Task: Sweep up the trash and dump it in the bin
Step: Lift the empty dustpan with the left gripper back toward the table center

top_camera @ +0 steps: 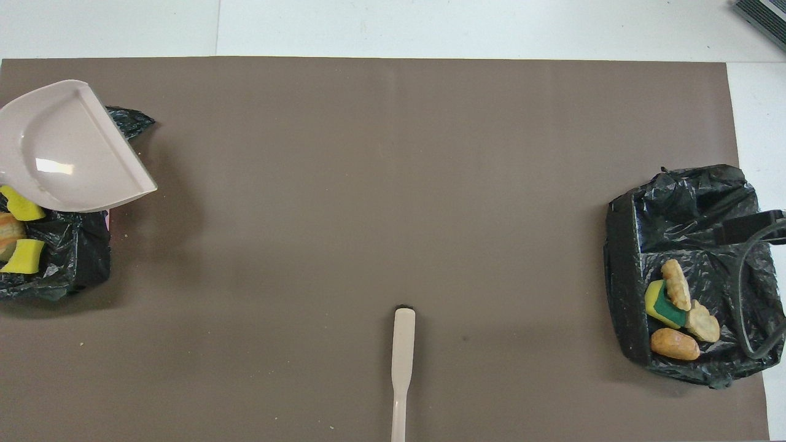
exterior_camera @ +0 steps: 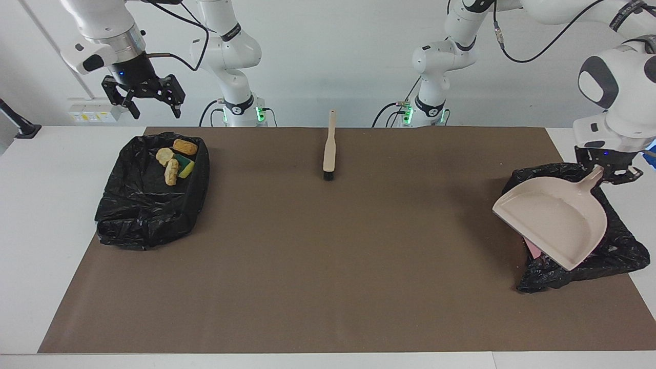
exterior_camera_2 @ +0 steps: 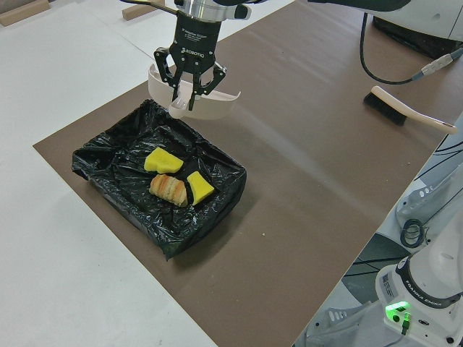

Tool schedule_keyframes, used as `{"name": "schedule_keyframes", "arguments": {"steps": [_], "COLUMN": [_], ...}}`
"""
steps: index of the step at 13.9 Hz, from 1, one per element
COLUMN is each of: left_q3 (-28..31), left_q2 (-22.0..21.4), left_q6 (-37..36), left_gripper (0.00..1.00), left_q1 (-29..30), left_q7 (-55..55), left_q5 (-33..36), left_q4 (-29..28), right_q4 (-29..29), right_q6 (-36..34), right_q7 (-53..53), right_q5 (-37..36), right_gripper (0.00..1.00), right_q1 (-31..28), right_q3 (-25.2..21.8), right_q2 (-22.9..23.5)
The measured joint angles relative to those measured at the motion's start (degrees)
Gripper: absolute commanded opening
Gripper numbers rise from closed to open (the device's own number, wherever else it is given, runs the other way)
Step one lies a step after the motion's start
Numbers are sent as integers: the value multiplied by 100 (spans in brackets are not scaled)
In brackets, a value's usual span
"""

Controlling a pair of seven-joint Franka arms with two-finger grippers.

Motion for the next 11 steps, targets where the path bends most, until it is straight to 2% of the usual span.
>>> {"name": "schedule_keyframes", "arguments": {"steps": [3, 7, 11], "left_q3": [-20, -37, -42], "left_q2": [1, 54, 271], "left_q6": [49, 526, 1024], "left_gripper": [0, 0, 0], "left_q1": [-602, -1561, -2486], "left_q7": [-1560, -3662, -5521], "left_q5": [-331, -798, -1194], "left_q4": [-404, -833, -910], "right_q4": [0, 0, 0], "right_q6": [0, 0, 0], "right_q7": [0, 0, 0], "right_q5": [0, 0, 0], "right_gripper": [100, 100, 100], "right_q1": [0, 0, 0], "right_q3": [0, 0, 0], "right_q2": [0, 0, 0]}}
